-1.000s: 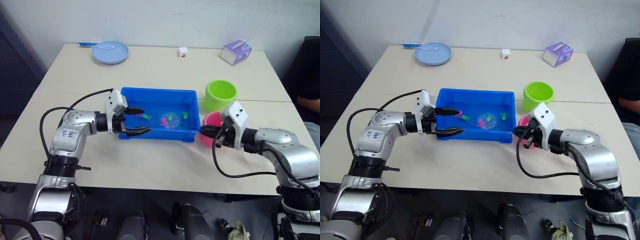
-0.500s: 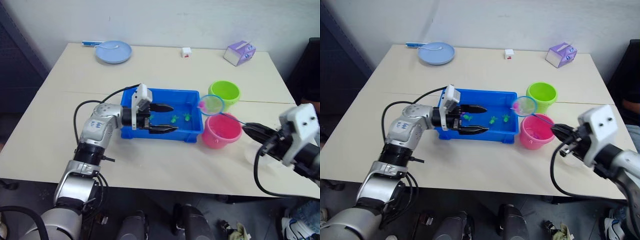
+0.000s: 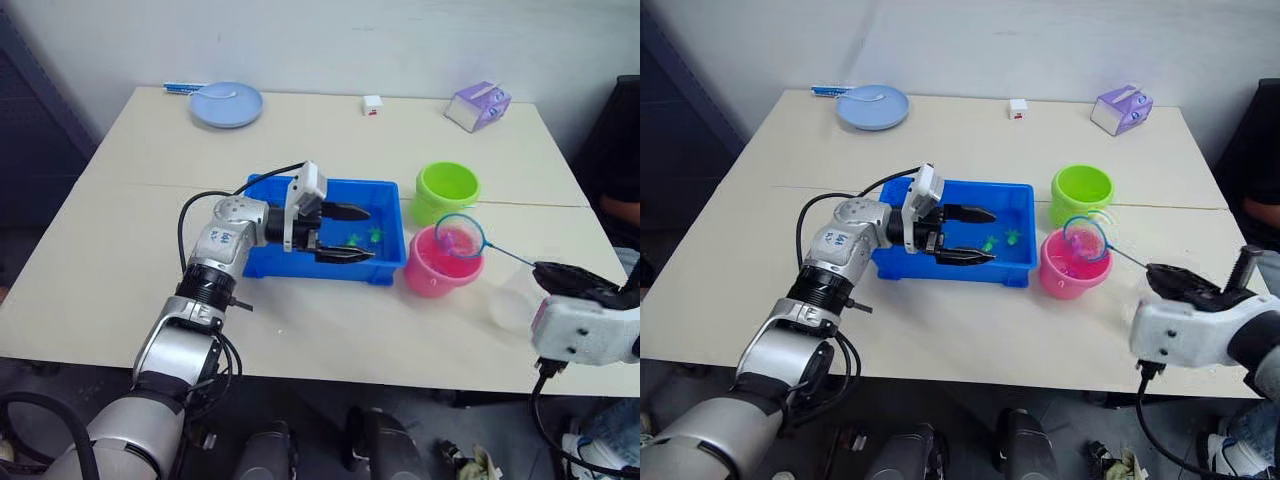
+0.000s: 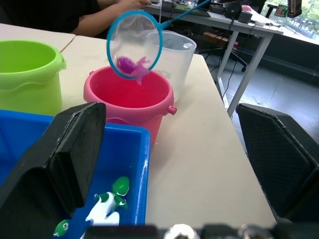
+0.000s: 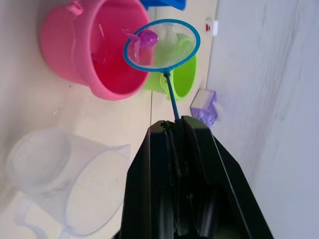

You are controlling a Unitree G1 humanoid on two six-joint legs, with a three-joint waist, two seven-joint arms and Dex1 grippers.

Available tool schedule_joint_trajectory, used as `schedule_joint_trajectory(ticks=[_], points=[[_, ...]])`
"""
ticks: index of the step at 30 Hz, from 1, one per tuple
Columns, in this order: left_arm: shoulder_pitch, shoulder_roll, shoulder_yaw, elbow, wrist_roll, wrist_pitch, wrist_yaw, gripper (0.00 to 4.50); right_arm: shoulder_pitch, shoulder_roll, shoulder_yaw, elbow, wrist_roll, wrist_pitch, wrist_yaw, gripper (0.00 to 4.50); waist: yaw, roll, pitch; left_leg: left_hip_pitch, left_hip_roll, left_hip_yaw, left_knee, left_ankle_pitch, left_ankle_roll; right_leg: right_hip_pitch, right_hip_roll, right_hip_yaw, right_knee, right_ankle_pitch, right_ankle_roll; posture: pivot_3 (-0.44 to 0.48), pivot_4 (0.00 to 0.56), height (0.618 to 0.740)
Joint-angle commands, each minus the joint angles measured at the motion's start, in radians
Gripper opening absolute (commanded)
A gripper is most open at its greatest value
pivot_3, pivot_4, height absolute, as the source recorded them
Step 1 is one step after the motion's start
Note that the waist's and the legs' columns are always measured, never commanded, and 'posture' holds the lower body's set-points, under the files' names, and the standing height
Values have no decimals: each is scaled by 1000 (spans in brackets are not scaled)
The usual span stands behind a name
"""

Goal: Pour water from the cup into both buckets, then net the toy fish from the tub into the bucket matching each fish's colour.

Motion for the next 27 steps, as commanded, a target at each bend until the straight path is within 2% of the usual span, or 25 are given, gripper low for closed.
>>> schedule_joint_trajectory(ticks=[1, 7, 10, 14, 20, 24, 27], points=[[-23, 1, 13, -7, 4, -24, -7, 4500, -34, 5, -73, 82, -83, -119, 2, 783, 0, 0, 0, 0, 0, 0, 0, 0, 0, 0, 0, 0, 0, 0, 0, 0, 150, 739], [-10, 12, 18, -15, 12, -32, -2, 4500, -95, 5, -48, 119, -114, -229, 29, 783, -2, 0, 0, 0, 1, 0, 0, 0, 0, 0, 0, 0, 0, 0, 0, 0, 150, 739], [-5, 18, 20, -24, 10, -28, -2, 4500, -55, 13, 21, 115, -61, -274, 100, 783, -3, 0, 0, 1, 1, 0, 0, 0, 0, 0, 0, 0, 0, 0, 0, 0, 150, 739], [-10, 24, 23, -22, 11, -30, 1, 4500, -156, 24, -39, 188, -137, -281, 17, 783, -2, 0, 0, 0, 1, 0, 1, 0, 0, 0, 0, 0, 1, 0, 0, 0, 150, 739], [-11, 36, 26, -18, 16, -34, 2, 4500, -207, 57, -10, 187, -151, -297, 23, 783, -1, 0, 0, 0, 1, -1, 0, 0, 0, 1, 0, 0, 0, 0, 0, 0, 150, 739], [-8, 46, 29, -18, 21, -33, 10, 4500, -285, 110, 23, 179, 9, -183, 41, 783, -1, 0, 0, 0, 1, 0, 1, 0, 0, 1, 0, 0, 0, 0, 0, 0, 150, 739], [0, 68, 44, -14, 30, -29, 34, 4500, -378, 151, 142, 132, 224, -4, 90, 783, -7, 0, 0, 1, 1, 0, 2, 0, 0, 1, 0, 0, 1, 0, 0, 0, 150, 739]])
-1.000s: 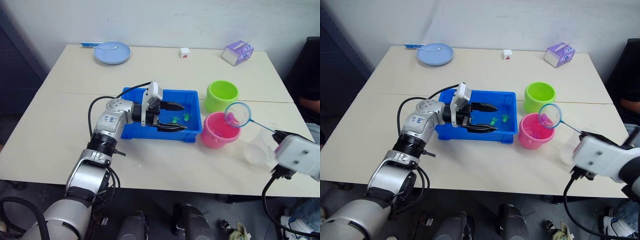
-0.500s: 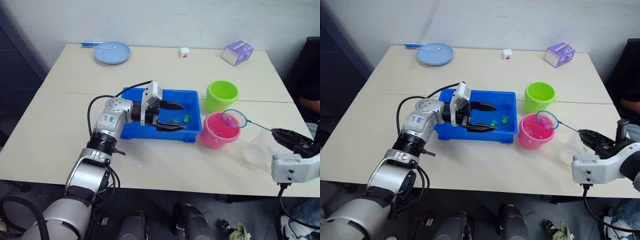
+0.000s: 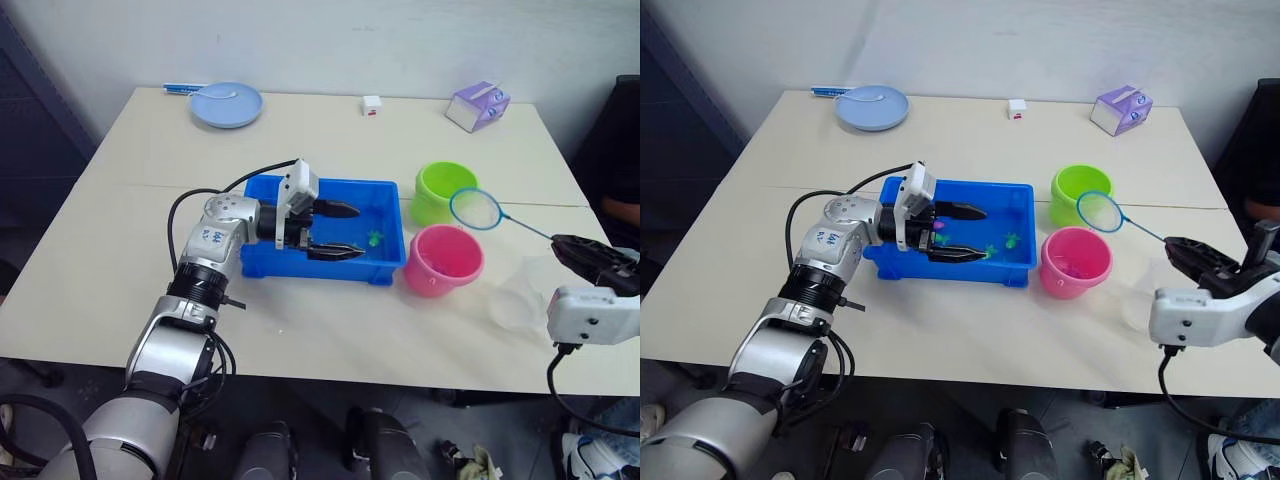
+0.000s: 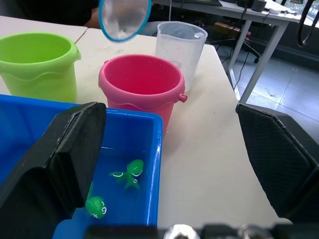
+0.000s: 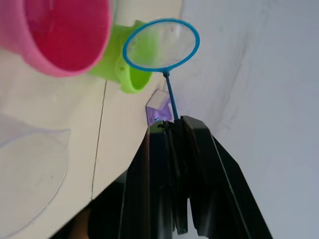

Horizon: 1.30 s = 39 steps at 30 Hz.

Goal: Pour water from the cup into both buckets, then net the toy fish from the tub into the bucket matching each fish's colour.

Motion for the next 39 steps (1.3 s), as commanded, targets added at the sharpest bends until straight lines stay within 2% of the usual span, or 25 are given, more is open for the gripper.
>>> schedule_joint_trajectory(ticks=[1, 6, 10, 14, 19, 25, 39], points=[[3, 34, 37, -15, 4, -7, 32, 4500, -102, 38, 126, -66, 227, 212, 36, 783, -4, 0, 0, 0, 0, 0, 0, 0, 0, 0, 0, 0, 0, 0, 0, 0, 150, 739], [84, 143, 89, -85, -1, 49, 85, 4500, -393, 107, 449, 16, 311, 399, 37, 783, -26, 0, 0, 1, 2, -1, 0, 0, 0, 0, -2, 0, 1, 0, 0, 0, 150, 739], [226, 273, 163, -239, -15, 124, 139, 4500, -606, 198, 666, 189, 294, 456, 61, 783, -25, 0, 0, -1, 3, -2, -1, 0, 0, -1, -3, -1, 0, 0, -1, 0, 150, 739], [336, 354, 231, -372, -35, 198, 204, 4500, -721, 266, 776, 343, 282, 461, 71, 783, -17, 0, 0, -3, 2, -4, 0, 0, 0, -2, -5, -3, 0, 0, -1, 0, 150, 739], [435, 402, 300, -513, -65, 287, 271, 4500, -818, 327, 865, 517, 246, 412, 72, 783, -17, 0, 0, -4, -1, -7, 2, 0, 0, -1, -9, -5, 0, 0, -1, 0, 150, 739], [485, 406, 317, -617, -99, 349, 318, 4500, -912, 354, 891, 677, 161, 332, -1, 783, -26, 0, 0, -4, 0, -7, 1, 0, 0, -1, -9, -6, 0, 0, -1, 0, 150, 739], [474, 412, 307, -623, -119, 346, 349, 4500, -1028, 425, 962, 926, 67, 217, -22, 783, -33, 0, 0, -4, 1, -6, 1, 0, 0, -1, -8, -5, 0, 0, -1, 0, 150, 739]])
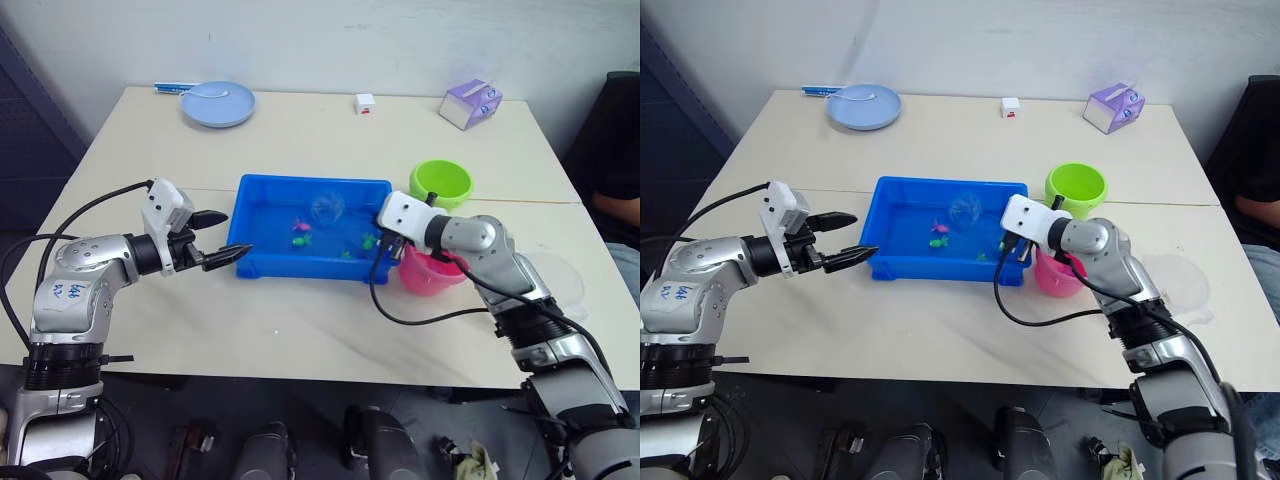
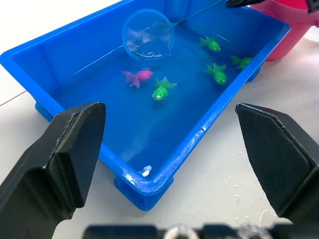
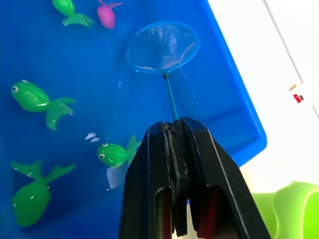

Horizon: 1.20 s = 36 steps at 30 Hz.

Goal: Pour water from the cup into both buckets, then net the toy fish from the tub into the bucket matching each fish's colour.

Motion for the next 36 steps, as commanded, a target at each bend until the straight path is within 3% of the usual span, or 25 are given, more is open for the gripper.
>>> schedule_joint_trajectory(ticks=[1, 6, 17, 27, 36], points=[[-18, 13, 15, -26, -16, -16, 3, 4500, -30, 32, 10, 17, -1, -23, 14, 783, -4, 0, 0, 0, 0, 0, 0, 0, 0, 0, 0, 0, 0, 0, 0, 0, 150, 739], [-26, 10, 8, -27, -18, -19, 5, 4500, -12, 60, -17, -30, 49, 50, 68, 783, -11, 0, 0, 0, 0, 0, 0, 0, 0, 0, 0, 0, 0, 0, 0, 0, 150, 739], [-64, -25, -33, 21, -9, -52, -2, 4500, 57, 146, -232, -261, 342, 531, 59, 783, -15, 0, 0, 0, 0, -1, 0, 0, 0, 0, 0, 0, 0, 0, 0, 0, 150, 739], [-182, -90, -92, 117, -42, -60, -83, 4500, 214, 50, -419, -683, 565, 840, 14, 783, 3, 0, 0, -1, -1, -1, 0, 0, 0, 0, 0, -1, 0, 0, 0, 0, 150, 739], [-403, -262, -226, 351, -4, -168, -227, 4500, 509, -45, -874, -1147, 749, 1081, -102, 783, 36, 0, 0, -1, -2, -1, 0, 0, 0, 0, 6, 0, -1, 0, 0, 0, 150, 739]])
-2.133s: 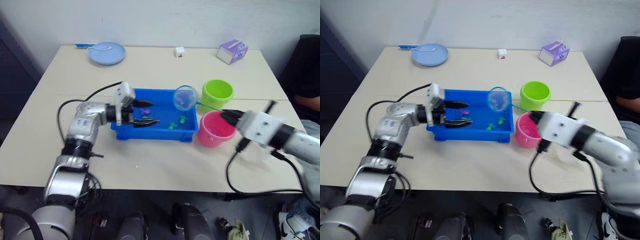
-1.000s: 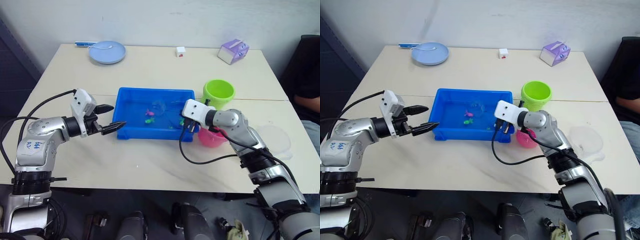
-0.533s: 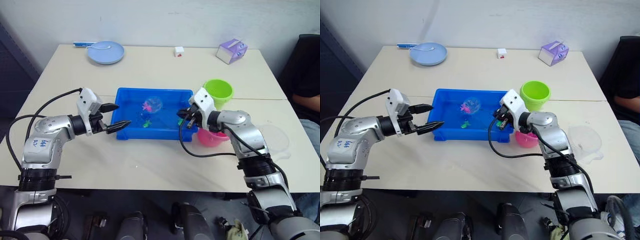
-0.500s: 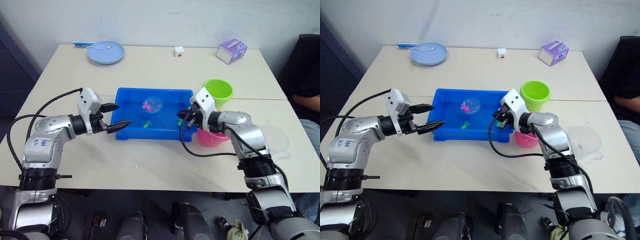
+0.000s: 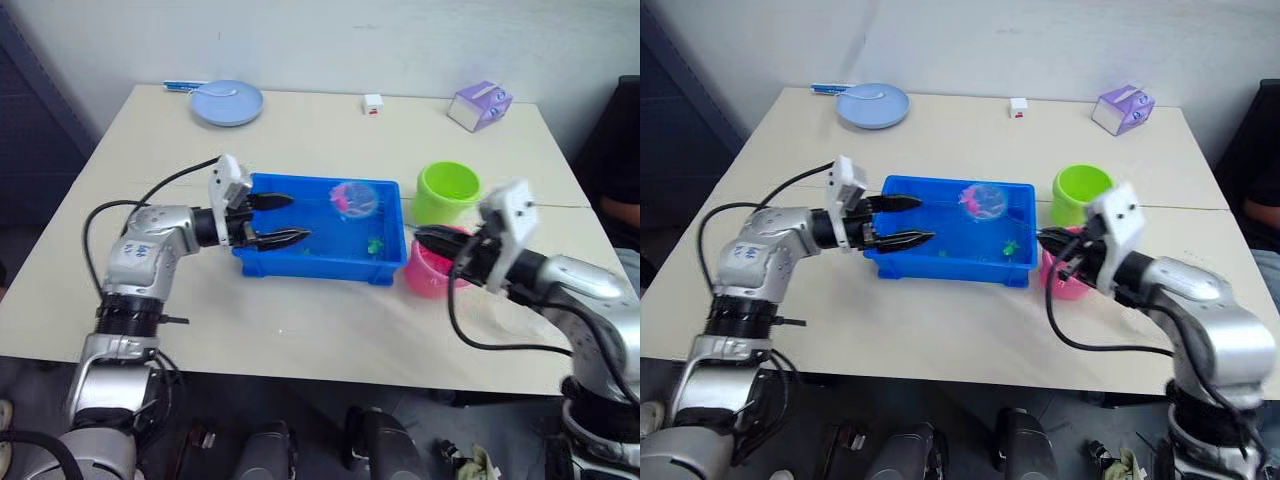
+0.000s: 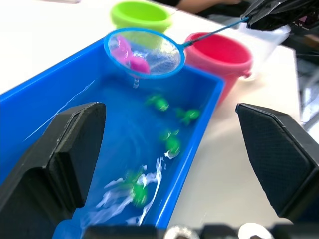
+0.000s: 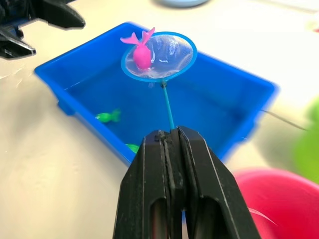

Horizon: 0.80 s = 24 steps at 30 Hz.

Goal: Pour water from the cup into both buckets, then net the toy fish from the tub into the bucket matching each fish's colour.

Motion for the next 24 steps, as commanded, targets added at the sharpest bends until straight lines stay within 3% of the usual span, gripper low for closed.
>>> schedule_joint_trajectory(ticks=[1, 6, 9, 16, 20, 24], points=[[-66, -41, -34, 56, 8, -57, -67, 4500, 62, -28, -192, -159, 73, 79, -40, 783, -1, 0, 0, 0, 0, 0, 0, 0, 0, 0, 0, 1, 0, 0, 0, 0, 150, 739], [-116, -122, -75, 122, 11, -99, -131, 4500, 222, -61, -384, -276, 114, 116, -50, 783, -3, 1, 0, 3, 1, 4, -3, 0, 0, 0, 2, 4, 1, 0, 0, 0, 150, 739], [-139, -159, -89, 163, 22, -129, -156, 4500, 373, -137, -384, -326, 53, 11, -51, 783, -2, 1, 0, 4, 1, 5, -3, 0, 0, 0, 2, 4, 0, 0, 0, 0, 150, 739], [-172, -191, -89, 244, 48, -180, -184, 4500, 823, -467, -217, -247, -640, -691, -76, 783, -4, 0, 0, 5, 2, 6, -3, 0, 0, 0, 2, 7, 0, 0, 0, 0, 150, 739], [-178, -192, -84, 268, 57, -199, -189, 4500, 873, -498, -254, -150, -845, -979, -85, 783, -2, 0, 0, 5, 2, 6, -3, 0, 0, 0, 3, 6, 0, 0, 0, 0, 150, 739], [-172, -185, -78, 272, 63, -205, -185, 4500, 786, -439, -283, -93, -800, -1023, -70, 783, 0, -1, 0, 4, 1, 6, -2, 0, 0, 0, 3, 6, -1, 0, 1, 0, 150, 739]])
